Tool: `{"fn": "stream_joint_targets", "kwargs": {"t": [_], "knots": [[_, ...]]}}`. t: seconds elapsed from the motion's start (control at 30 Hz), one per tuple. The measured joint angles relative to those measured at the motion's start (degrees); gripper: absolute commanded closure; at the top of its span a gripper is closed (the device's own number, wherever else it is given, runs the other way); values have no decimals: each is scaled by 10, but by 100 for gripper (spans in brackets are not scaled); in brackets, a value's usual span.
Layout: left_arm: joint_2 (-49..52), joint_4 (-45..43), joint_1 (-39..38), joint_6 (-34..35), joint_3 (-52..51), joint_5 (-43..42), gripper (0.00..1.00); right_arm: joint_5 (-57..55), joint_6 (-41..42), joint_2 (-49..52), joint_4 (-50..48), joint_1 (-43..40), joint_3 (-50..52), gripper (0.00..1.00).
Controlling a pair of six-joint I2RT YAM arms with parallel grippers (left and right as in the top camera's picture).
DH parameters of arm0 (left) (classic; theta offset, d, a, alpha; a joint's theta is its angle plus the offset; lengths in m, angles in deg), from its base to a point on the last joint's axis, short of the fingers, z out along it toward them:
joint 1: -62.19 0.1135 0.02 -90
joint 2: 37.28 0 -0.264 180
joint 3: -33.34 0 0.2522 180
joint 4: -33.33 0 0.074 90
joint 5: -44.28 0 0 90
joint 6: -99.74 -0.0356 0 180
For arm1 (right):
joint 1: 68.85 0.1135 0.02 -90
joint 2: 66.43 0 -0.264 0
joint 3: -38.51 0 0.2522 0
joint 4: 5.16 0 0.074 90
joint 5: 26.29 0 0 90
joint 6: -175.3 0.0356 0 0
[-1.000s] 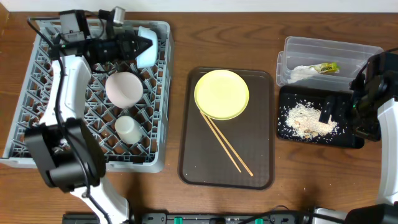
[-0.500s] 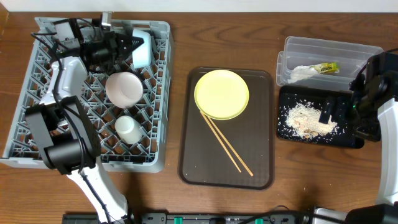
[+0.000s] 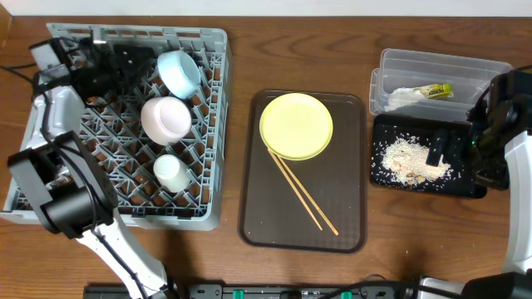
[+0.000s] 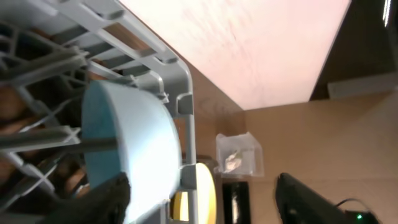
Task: Sort waste into correct bins and load items into the dishwasher
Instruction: 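Carry the blue bowl with the left gripper into the dish rack, then release the blue bowl and withdraw the left gripper from the rack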
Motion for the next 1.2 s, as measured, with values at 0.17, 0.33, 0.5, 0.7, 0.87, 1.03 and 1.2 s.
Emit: {"fn": "stream_joint_targets", "kwargs": {"t": [0.17,0.33,0.5,0.7,0.87,1.03,1.2], "knots": [[-1,2,13,15,0,0,14,0,0,0,1,0,0,1],[-33,42,23,18,0,19,12,0,0,0,1,0,0,1],[-139,197,10,-27,1,126,12,0,0,0,0,0,0,1],[-261,368,-68,-76,4,341,11,0,0,0,-1,0,0,1],[-297,438,-146,-85,4,432,11,0,0,0,-2,0,0,1],[-298,478,-208,-80,3,436,12,0,0,0,-3,0,0,1],[-298,517,-298,-31,-17,489,12,0,0,0,-3,0,0,1]]}}
